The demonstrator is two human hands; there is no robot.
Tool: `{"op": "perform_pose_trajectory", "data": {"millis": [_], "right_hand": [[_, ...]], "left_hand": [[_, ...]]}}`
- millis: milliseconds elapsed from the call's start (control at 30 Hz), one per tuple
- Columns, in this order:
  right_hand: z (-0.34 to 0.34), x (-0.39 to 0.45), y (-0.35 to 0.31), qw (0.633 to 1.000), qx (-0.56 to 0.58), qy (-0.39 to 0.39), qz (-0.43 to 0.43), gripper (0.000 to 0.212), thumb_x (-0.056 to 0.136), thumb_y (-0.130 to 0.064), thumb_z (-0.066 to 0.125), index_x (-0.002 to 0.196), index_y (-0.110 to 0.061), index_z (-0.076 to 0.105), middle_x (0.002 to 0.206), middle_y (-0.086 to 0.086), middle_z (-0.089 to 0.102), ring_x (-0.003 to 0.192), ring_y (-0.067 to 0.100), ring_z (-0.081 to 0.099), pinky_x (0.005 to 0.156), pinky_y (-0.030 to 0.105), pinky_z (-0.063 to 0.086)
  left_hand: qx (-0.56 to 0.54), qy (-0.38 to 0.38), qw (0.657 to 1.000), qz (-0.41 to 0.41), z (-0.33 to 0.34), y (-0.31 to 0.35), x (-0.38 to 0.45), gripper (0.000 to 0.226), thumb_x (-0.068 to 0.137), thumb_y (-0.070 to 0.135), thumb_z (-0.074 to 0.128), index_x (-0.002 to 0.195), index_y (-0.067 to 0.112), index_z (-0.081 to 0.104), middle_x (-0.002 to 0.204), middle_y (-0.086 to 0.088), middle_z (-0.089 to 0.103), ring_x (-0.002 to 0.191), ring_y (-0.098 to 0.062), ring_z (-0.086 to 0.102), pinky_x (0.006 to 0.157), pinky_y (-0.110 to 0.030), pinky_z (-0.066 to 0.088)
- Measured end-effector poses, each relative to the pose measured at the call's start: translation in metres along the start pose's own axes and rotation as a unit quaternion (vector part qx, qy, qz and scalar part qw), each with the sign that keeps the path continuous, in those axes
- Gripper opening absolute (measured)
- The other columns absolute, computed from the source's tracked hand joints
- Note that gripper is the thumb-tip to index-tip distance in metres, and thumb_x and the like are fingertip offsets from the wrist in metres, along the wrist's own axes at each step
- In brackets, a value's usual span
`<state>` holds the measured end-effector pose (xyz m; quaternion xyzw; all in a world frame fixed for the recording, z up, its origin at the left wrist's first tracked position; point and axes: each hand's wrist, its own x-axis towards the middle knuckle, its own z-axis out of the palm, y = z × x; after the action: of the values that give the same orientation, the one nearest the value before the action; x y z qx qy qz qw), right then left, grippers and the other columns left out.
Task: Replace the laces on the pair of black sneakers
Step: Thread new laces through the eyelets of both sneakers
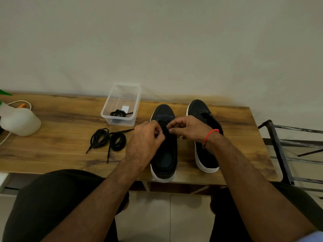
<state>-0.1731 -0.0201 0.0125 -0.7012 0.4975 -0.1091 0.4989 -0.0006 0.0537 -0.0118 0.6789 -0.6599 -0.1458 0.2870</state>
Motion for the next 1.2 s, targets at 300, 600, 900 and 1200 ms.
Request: {"op": "perform_pose_trajectory", "data": {"millis": [300,600,900,1200], "right_hand": [[0.003,0.001,-0.001,1.000,0.009,0.005,0.002,0.018,0.099,-0.019,0.061,0.114,-0.014,0.071,0.086,-0.001,0.069,0.070,-0.002,0.062,0.053,0.003,0.042],[0.004,0.003,0.000,0.999,0.011,0.009,0.036,0.011,0.098,-0.024,0.062,0.104,-0.020,0.071,0.098,-0.002,0.068,0.086,0.012,0.062,0.075,0.028,0.053],[-0.009,0.005,0.004,0.975,0.098,0.174,0.092,0.014,0.099,-0.016,0.057,0.088,-0.009,0.064,0.091,0.014,0.073,0.080,0.024,0.074,0.078,0.041,0.063],[-0.033,0.004,0.013,0.923,-0.012,0.379,0.061,0.007,0.096,-0.012,0.057,0.101,-0.010,0.061,0.096,0.010,0.067,0.073,0.021,0.068,0.059,0.028,0.057]], "left_hand": [[-0.014,0.009,1.000,-0.010,0.006,-0.002,0.000,0.014,0.095,0.028,0.068,0.103,0.017,0.069,0.097,0.004,0.067,0.083,-0.004,0.060,0.069,-0.011,0.047],[-0.014,0.003,1.000,0.004,0.003,-0.003,0.001,0.020,0.097,0.030,0.065,0.114,0.021,0.070,0.107,0.004,0.070,0.098,-0.008,0.061,0.088,-0.029,0.054],[-0.014,-0.088,0.996,-0.022,-0.014,-0.006,0.006,0.054,0.088,0.014,0.069,0.138,0.026,0.051,0.106,0.012,0.050,0.101,-0.004,0.050,0.083,-0.021,0.046],[-0.052,-0.076,0.996,-0.018,-0.019,-0.006,0.009,0.023,0.092,0.014,0.070,0.107,0.029,0.061,0.098,0.016,0.056,0.083,0.003,0.056,0.062,-0.007,0.044]]}}
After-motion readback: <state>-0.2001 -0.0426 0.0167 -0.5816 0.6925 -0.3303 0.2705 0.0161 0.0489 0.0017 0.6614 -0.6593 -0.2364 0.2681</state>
